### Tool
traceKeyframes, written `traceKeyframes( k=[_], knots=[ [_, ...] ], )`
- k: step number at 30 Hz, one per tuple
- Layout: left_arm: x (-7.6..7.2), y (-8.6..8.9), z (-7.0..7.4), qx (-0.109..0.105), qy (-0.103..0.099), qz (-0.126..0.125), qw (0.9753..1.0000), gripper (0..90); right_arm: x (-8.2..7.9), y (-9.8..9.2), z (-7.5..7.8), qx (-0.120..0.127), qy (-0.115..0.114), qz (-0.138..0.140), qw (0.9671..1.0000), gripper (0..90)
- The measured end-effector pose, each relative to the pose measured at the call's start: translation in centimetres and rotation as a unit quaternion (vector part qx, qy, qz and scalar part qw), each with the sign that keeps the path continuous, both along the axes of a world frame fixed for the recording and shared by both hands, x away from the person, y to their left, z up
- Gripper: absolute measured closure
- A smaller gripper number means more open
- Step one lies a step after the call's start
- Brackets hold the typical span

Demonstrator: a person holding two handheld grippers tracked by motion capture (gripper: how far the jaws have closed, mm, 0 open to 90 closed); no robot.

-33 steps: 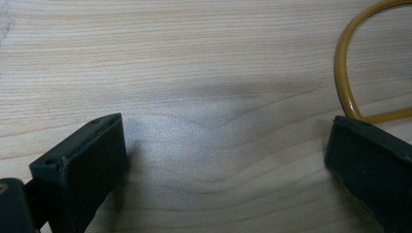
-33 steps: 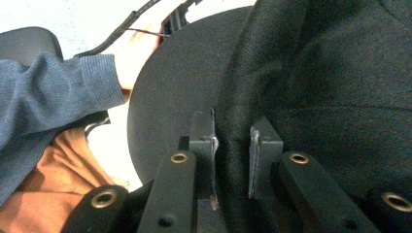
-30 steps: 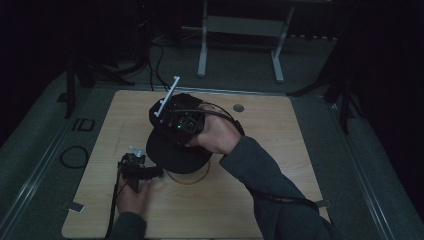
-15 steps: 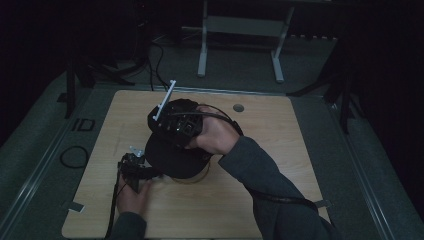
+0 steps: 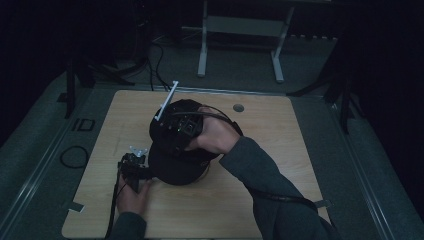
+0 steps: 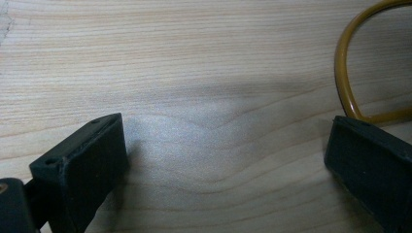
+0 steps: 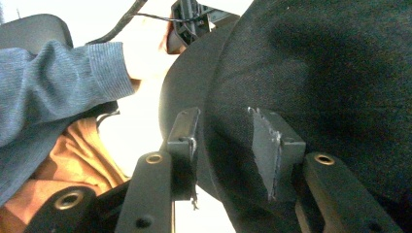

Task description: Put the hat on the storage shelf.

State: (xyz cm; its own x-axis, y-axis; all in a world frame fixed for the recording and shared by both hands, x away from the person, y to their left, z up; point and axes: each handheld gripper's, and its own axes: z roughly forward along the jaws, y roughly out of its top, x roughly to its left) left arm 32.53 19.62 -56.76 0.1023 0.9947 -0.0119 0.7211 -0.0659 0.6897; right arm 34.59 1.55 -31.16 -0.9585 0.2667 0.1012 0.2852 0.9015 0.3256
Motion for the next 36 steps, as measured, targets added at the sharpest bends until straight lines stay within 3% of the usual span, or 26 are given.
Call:
traceKeyframes(
  k=[17, 21, 36],
  knots=[
    [0.0, 0.0, 0.0, 0.000, 0.000, 0.000, 1.0000, 1.2, -0.4, -1.1, 1.5, 0.025, -0.009, -0.007, 0.9996, 50.4],
    [0.0, 0.0, 0.0, 0.001, 0.001, -0.001, 1.0000, 1.2, -0.4, -2.2, 2.0, 0.026, -0.017, -0.018, 0.9993, 48.1],
    [0.0, 0.0, 0.0, 0.001, 0.001, -0.001, 1.0000, 1.2, 0.4, -8.2, 1.2, 0.039, -0.005, -0.070, 0.9968, 47.3]
  ],
)
